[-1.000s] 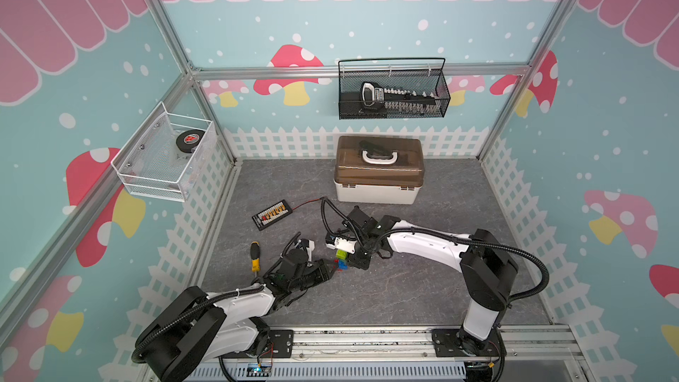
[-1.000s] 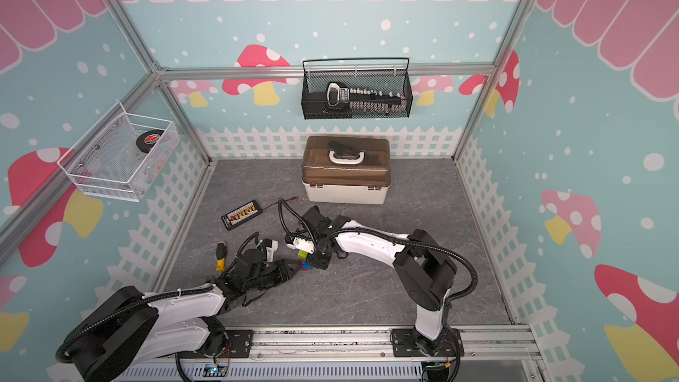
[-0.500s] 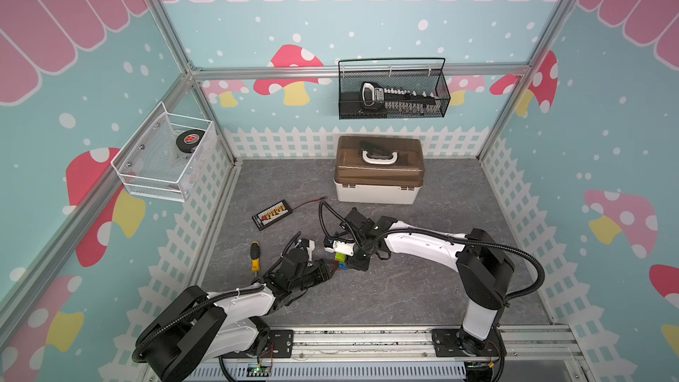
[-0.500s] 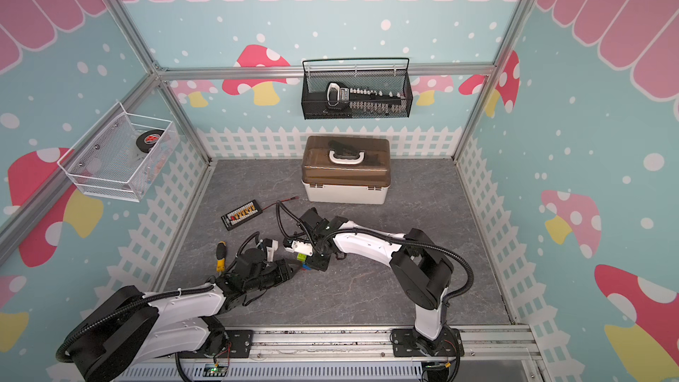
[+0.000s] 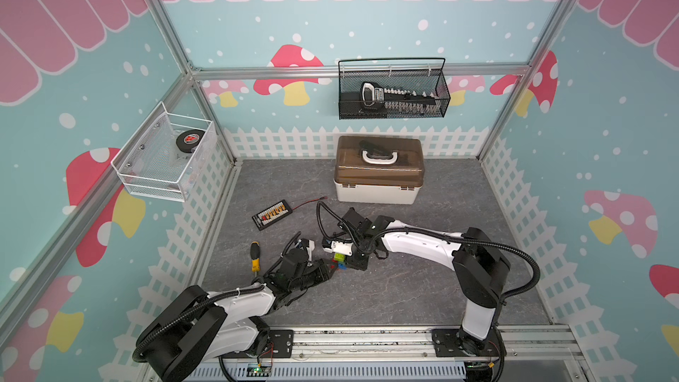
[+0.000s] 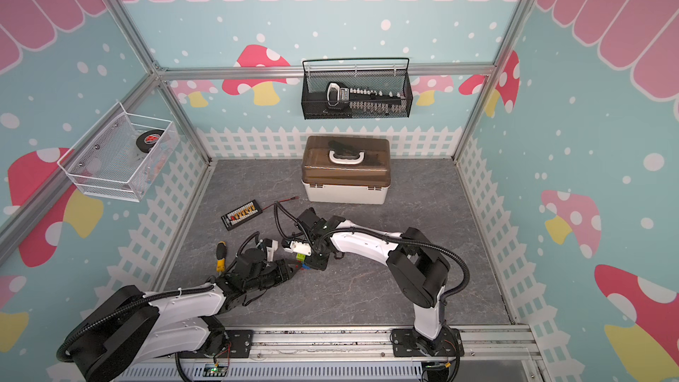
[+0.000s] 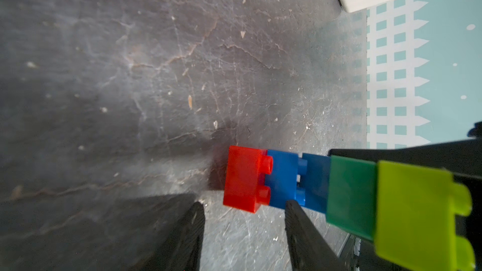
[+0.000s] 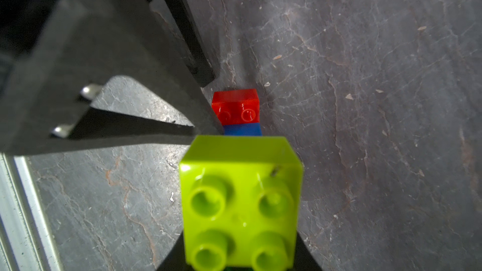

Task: Assemble the letter y with lego
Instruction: Assemble the lego brick with the lego brick.

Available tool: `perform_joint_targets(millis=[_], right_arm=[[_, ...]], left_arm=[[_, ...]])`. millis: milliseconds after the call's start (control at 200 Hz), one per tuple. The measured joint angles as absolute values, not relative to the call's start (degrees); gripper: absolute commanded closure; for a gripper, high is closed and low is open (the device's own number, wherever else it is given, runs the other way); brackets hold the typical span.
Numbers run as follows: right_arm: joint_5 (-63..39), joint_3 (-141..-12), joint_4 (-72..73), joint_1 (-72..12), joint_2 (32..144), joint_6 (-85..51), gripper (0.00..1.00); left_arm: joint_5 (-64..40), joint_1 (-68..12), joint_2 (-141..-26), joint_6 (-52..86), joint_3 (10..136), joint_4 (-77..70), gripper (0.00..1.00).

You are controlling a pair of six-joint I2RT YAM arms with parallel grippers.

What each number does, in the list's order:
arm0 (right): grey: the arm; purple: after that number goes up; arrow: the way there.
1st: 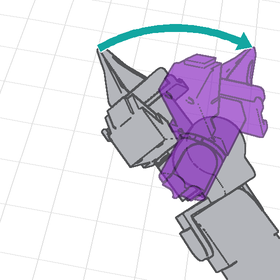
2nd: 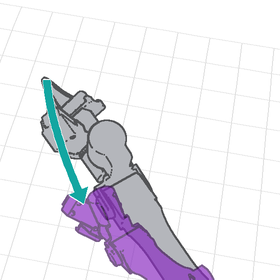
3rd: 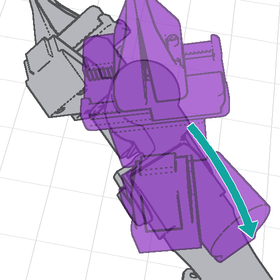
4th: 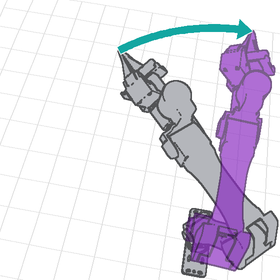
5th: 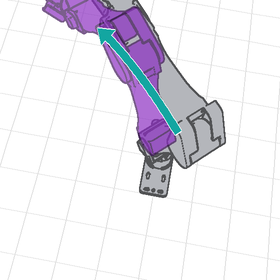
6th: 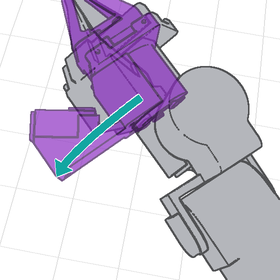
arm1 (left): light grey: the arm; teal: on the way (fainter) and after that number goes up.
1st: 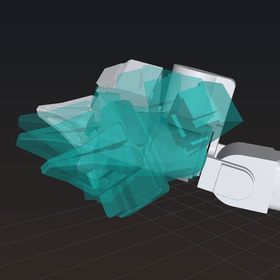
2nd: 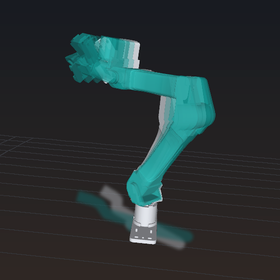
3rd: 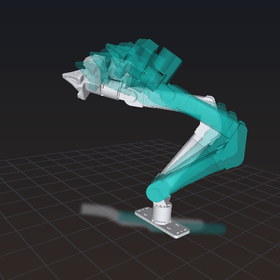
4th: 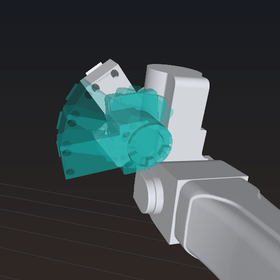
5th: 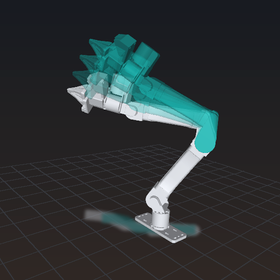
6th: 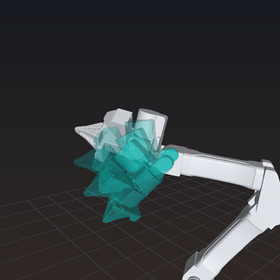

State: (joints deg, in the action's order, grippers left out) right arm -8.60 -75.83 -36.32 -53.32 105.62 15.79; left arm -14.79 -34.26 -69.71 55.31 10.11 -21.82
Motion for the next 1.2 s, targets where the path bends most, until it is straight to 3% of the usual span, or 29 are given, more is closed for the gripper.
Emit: perform_joint_targets(millis=[845, 1106, 1196], right_arm=[[-8.58, -75.83, -35.51, -53.32, 101.43, 14.50, 0.75], [-8.47, -75.83, -35.48, -53.30, 101.43, 14.50, 0.75], [-8.38, -75.83, -35.48, -53.30, 101.43, 14.50, 0.75]], left_arm=[[-13.98, -31.59, -67.18, 55.31, 8.99, -19.88, 0.51], [-13.61, -31.46, -63.46, 55.48, 8.97, -17.30, 0.30], [-13.02, -31.44, -59.88, 55.22, 8.97, -14.09, 0.27]])
